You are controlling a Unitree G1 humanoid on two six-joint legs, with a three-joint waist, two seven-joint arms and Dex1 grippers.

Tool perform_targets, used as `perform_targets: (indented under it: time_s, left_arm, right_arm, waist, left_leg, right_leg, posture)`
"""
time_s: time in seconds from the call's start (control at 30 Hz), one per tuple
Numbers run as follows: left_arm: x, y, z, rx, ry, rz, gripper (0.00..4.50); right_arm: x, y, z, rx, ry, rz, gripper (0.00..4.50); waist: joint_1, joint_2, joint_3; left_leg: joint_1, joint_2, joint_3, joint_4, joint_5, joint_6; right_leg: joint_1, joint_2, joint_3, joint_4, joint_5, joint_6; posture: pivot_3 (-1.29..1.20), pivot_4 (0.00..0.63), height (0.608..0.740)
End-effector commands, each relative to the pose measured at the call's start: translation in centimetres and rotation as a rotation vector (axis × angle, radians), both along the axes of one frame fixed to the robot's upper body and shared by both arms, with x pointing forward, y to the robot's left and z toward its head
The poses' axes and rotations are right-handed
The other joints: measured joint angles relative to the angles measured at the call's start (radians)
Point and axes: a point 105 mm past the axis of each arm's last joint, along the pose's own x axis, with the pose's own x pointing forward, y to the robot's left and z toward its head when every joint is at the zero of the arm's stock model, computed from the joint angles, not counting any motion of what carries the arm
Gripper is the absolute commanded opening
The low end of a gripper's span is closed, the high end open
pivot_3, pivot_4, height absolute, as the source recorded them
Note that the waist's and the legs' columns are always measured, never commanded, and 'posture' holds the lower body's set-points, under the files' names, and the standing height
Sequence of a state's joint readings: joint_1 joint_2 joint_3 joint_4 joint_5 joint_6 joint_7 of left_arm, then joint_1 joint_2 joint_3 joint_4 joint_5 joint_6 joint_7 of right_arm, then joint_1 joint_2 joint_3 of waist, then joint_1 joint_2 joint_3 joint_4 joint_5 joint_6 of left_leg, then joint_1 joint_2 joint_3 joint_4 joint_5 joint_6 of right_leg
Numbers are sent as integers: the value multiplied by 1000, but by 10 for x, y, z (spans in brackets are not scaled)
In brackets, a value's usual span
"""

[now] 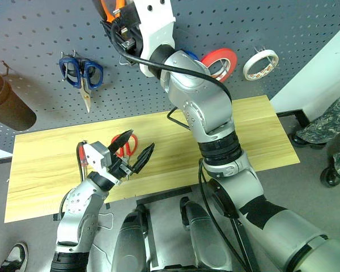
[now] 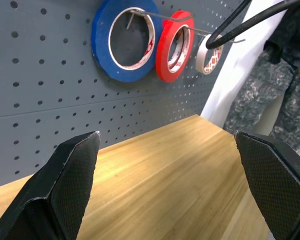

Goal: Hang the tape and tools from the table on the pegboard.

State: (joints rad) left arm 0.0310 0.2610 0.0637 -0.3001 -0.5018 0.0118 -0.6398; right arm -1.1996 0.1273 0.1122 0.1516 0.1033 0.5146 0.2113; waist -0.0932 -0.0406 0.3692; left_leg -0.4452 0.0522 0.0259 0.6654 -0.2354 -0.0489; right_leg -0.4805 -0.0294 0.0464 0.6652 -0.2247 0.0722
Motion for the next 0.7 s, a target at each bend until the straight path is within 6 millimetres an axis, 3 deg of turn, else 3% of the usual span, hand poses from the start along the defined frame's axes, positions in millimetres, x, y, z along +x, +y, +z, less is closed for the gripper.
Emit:
perform_targets:
  time_s: [0.03, 0.7]
  left_arm:
    - [-7, 2, 12, 1, -51, 8, 4500]
    - [-12, 3, 12, 7, -38, 11, 4500]
  right_arm:
    - [-18, 8, 23, 41, -90, 50, 2119]
    - [-7, 6, 13, 37, -62, 22, 2119]
  waist:
    - [-1, 0, 0]
    - [0, 0, 0]
  left_leg:
    - [0, 0, 0, 0, 0, 0]
    - [0, 0, 0, 0, 0, 0]
  right_leg:
    - [0, 0, 0, 0, 0, 0]
    - [0, 0, 0, 0, 0, 0]
  posture:
    - [-44, 308, 712]
    - [-44, 329, 712]
